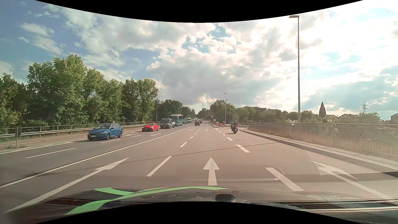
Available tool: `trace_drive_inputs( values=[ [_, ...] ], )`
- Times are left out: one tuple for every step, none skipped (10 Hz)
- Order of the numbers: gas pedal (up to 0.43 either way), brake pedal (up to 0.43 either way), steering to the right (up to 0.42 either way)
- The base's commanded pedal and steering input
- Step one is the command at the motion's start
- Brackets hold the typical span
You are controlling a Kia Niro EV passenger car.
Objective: Follow the waypoints while adhering to traffic rules and regulations
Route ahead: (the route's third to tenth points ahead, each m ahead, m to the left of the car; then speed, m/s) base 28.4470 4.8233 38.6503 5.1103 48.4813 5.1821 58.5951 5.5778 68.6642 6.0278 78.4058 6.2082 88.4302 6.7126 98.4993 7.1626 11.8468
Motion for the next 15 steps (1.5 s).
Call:
trace_drive_inputs(
  values=[
    [0.157,0.0,-0.004],
    [0.157,0.0,-0.004],
    [0.157,0.0,-0.003],
    [0.157,0.0,-0.003],
    [0.157,0.0,-0.005],
    [0.177,0.0,-0.007],
    [0.177,0.0,-0.009],
    [0.177,0.0,-0.009],
    [0.177,0.0,-0.009],
    [0.177,0.0,-0.008],
    [0.177,0.0,-0.007],
    [0.177,0.0,-0.007],
    [0.177,0.0,-0.007],
    [0.177,0.0,-0.007],
    [0.177,0.0,-0.007]
  ],
)
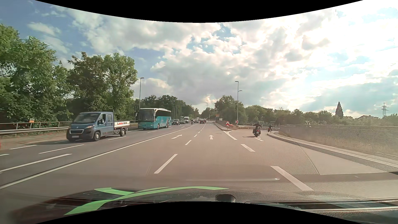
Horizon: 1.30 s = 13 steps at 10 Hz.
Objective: Follow the waypoints while adhering to traffic rules and regulations
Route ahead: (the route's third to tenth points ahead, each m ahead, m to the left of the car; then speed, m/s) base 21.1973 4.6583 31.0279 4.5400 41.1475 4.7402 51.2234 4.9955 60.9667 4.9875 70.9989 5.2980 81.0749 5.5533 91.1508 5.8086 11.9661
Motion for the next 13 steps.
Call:
trace_drive_inputs(
  values=[
    [0.177,0.0,-0.006],
    [0.177,0.0,-0.003],
    [0.177,0.0,0.0],
    [0.177,0.0,0.001],
    [0.177,0.0,0.002],
    [0.177,0.0,0.002],
    [0.177,0.0,0.002],
    [0.177,0.0,0.002],
    [0.177,0.0,0.002],
    [0.177,0.0,0.002],
    [0.177,0.0,0.002],
    [0.177,0.0,0.001],
    [0.177,0.0,0.001]
  ],
)
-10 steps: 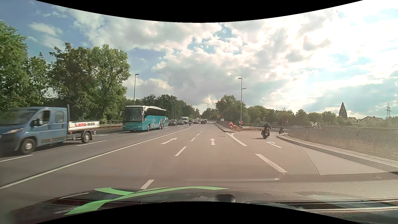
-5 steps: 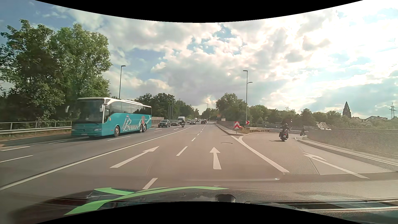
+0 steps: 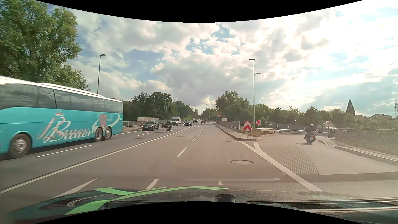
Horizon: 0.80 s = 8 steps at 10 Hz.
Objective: Follow the waypoints while adhering to traffic rules and regulations
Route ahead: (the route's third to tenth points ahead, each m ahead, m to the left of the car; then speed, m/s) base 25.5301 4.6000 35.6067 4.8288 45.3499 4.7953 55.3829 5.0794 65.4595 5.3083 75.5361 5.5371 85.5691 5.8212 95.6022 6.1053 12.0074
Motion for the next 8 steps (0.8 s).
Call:
trace_drive_inputs(
  values=[
    [0.177,0.0,0.001],
    [0.169,0.0,0.003],
    [0.169,0.0,0.003],
    [0.169,0.0,0.003],
    [0.169,0.0,0.003],
    [0.157,0.0,0.003],
    [0.157,0.0,0.003],
    [0.157,0.0,0.003]
  ],
)
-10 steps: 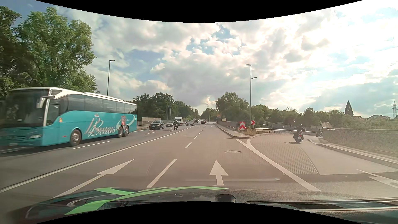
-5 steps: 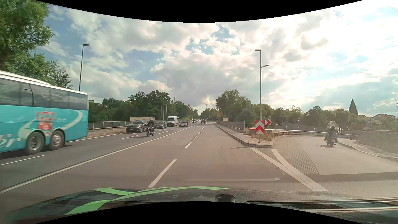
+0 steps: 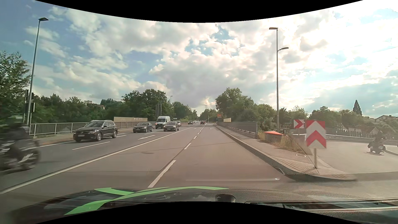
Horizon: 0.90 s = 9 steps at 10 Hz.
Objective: Follow the waypoints while adhering to traffic rules and regulations
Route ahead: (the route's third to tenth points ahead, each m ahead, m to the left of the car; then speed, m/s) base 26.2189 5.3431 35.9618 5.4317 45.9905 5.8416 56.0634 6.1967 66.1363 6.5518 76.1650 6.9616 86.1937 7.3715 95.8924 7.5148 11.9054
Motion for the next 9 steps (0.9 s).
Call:
trace_drive_inputs(
  values=[
    [0.157,0.0,0.002],
    [0.157,0.0,0.001],
    [0.157,0.0,0.001],
    [0.157,0.0,0.001],
    [0.157,0.0,0.001],
    [0.157,0.0,0.001],
    [0.157,0.0,0.0],
    [0.157,0.0,0.001],
    [0.157,0.0,0.0]
  ],
)
